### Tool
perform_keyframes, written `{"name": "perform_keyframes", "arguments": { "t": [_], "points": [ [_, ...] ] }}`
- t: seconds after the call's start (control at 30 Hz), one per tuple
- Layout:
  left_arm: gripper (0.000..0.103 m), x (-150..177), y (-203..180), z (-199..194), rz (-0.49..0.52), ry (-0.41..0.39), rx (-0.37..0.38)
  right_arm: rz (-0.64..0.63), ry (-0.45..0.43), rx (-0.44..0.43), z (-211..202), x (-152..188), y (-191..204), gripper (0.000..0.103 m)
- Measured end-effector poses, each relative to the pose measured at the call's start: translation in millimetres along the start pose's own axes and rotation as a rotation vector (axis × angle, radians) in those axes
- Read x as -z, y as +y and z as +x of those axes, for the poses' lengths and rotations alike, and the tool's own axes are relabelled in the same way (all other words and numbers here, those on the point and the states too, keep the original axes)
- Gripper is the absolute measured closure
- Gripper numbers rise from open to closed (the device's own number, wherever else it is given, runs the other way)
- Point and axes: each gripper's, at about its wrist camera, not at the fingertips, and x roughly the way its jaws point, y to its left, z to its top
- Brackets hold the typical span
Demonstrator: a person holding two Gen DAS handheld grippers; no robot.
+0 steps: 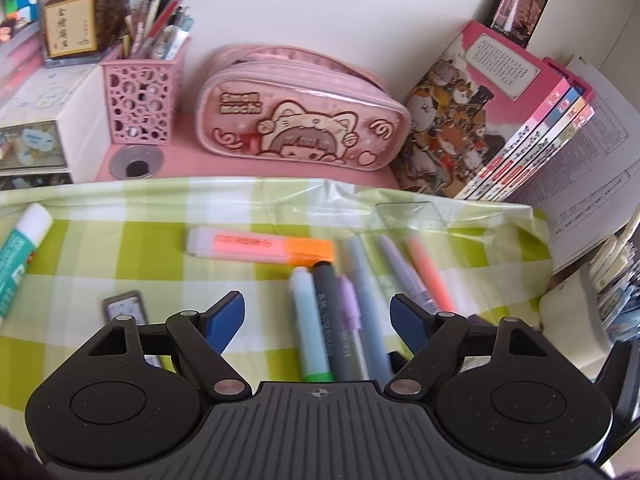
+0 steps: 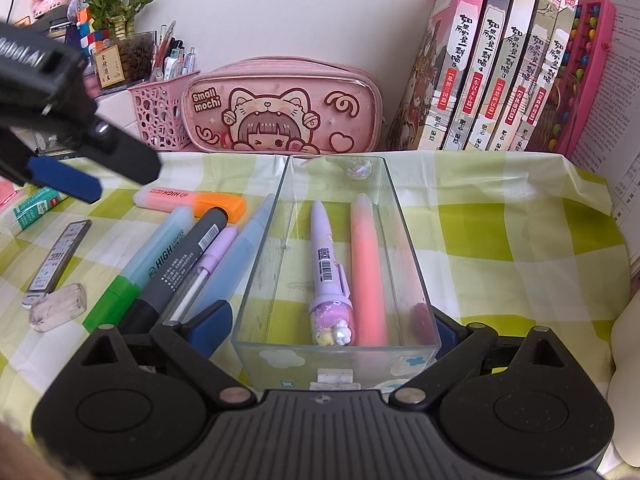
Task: Organize stationery
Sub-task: 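Withdraw the left tool back toward the remaining pens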
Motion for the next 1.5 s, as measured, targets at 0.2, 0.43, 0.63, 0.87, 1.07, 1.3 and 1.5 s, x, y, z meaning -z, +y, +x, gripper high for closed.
{"name": "perform_keyframes", "arguments": {
  "t": [0.2,0.43,0.63,0.87,1.07,1.3,1.5],
  "points": [
    [0.024,17.7,12.4,0.4,0.016,-0.008,-0.058,0.000,0.002,-0.001,-0.1,0.0,1.0,0.005],
    [0.024,33.3,17.7,8.3,0.022,0.007,-0.084,0.000,0.001,-0.002,0.0,0.0,1.1,0.005],
    [0.024,39.7,14.8,13.6,0.052,0.005,-0.112,0.001,0.001,-0.002,0.2,0.1,1.2,0.005],
    [0.024,42.9,22.2,11.6,0.079,-0.029,-0.213,0.001,0.001,-0.003,0.4,0.2,1.4,0.004],
    [0.025,46.9,23.4,1.9,0.064,-0.048,-0.192,0.002,0.001,-0.003,0.8,0.3,1.3,0.004],
    [0.025,48.4,-0.1,8.4,0.125,-0.036,-0.136,0.002,0.001,-0.003,1.2,0.5,1.7,0.004],
    [0.024,52.1,12.3,10.2,0.091,-0.040,-0.133,0.002,0.001,-0.004,1.2,0.4,1.6,0.004]
  ]
}}
